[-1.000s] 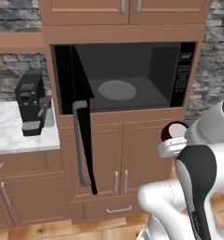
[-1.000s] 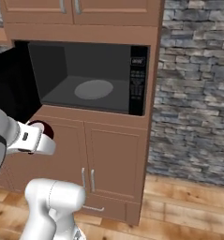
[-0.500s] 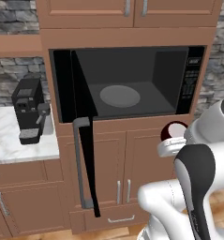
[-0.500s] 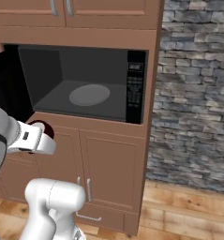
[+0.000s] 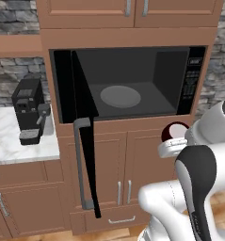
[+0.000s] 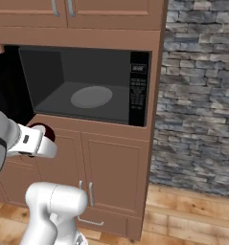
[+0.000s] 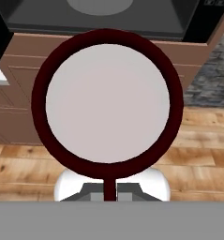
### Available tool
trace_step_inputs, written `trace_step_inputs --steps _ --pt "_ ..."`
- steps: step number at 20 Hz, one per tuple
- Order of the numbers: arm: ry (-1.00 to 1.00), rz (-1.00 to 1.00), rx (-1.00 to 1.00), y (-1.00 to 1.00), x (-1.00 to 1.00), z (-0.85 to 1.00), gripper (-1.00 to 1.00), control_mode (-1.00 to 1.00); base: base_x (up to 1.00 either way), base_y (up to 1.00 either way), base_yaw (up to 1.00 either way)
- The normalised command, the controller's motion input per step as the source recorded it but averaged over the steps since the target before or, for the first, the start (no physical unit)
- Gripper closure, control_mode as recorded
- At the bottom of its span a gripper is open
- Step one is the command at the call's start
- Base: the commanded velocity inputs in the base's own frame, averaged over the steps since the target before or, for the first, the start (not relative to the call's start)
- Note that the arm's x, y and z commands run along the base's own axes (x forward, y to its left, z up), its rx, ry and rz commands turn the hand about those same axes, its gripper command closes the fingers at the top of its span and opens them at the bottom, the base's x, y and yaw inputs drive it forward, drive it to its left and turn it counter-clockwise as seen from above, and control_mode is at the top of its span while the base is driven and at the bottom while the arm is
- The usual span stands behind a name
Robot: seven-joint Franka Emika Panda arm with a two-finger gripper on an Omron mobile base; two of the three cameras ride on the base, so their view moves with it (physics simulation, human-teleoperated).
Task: Pick the mug from the counter and place it inside the microwave. Then close the microwave.
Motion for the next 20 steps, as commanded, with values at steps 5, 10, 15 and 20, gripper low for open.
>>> trace_step_inputs --steps 5,10,15,20 --pt "0.00 0.00 0.00 0.00 0.00 0.00 1.00 1.00 0.00 0.00 0.00" --pt "-0.10 0.02 0.00 0.00 -0.03 0.00 1.00 -1.00 0.00 0.00 0.00" --pt "-0.21 0.12 0.00 0.08 -0.11 0.00 1.00 -1.00 0.00 0.00 0.00" --pt "-0.04 0.04 0.00 0.11 0.00 0.02 1.00 -1.00 0.00 0.00 0.00"
